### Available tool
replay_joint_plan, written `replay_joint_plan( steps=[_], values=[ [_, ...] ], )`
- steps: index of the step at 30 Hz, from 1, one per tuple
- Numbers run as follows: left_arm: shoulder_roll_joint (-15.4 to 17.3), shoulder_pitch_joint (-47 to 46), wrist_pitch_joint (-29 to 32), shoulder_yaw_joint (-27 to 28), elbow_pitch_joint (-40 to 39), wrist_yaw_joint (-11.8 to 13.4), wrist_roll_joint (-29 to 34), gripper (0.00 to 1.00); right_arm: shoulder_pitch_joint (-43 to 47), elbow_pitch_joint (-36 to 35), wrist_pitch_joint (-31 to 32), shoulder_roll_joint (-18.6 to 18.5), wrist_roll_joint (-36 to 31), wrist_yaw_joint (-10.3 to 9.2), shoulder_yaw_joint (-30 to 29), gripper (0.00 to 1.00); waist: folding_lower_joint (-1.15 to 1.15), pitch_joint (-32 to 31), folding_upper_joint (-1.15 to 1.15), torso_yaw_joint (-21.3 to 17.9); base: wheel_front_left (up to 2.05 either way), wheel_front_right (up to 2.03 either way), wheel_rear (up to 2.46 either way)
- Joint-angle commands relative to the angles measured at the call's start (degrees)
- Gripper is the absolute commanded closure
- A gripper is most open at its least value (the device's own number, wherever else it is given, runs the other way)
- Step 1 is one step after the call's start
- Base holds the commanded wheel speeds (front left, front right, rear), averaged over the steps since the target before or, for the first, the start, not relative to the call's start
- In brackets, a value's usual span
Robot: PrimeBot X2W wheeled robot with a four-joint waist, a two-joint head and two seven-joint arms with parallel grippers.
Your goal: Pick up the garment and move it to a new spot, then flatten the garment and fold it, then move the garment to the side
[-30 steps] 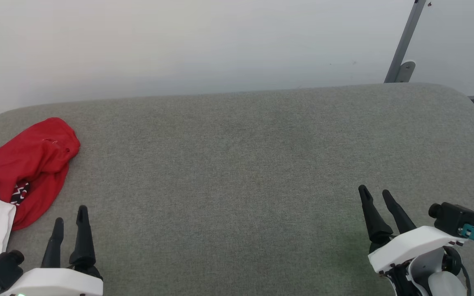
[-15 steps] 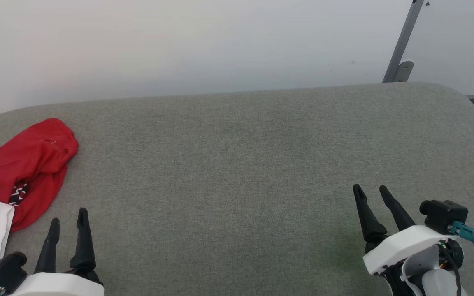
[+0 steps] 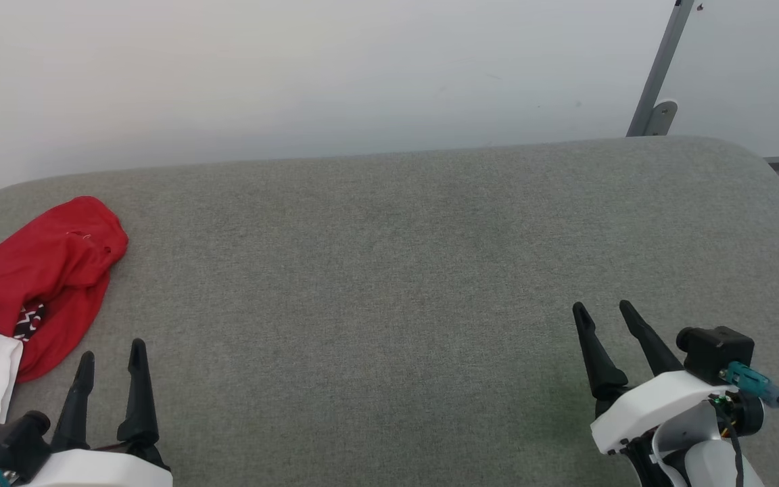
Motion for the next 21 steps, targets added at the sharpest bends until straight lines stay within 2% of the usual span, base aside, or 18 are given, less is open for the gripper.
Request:
replay_joint_plan(
  steps=[1,21],
  values=[
    [0.57,0.54,-0.61,-0.09,-0.55,0.27,1.04,0.00,-0.90,-0.55,-0.55,-0.19,-1.18,-0.01,0.10,0.00,0.00,0.00,0.00,0.00,0.00,0.00,0.00],
    [2.33,1.27,-2.80,-1.19,-1.23,0.93,7.63,0.00,-0.62,-0.60,-1.92,-0.42,-8.80,-0.01,0.57,0.00,0.00,-0.35,0.00,-0.26,0.00,0.00,0.00]
  ],
)
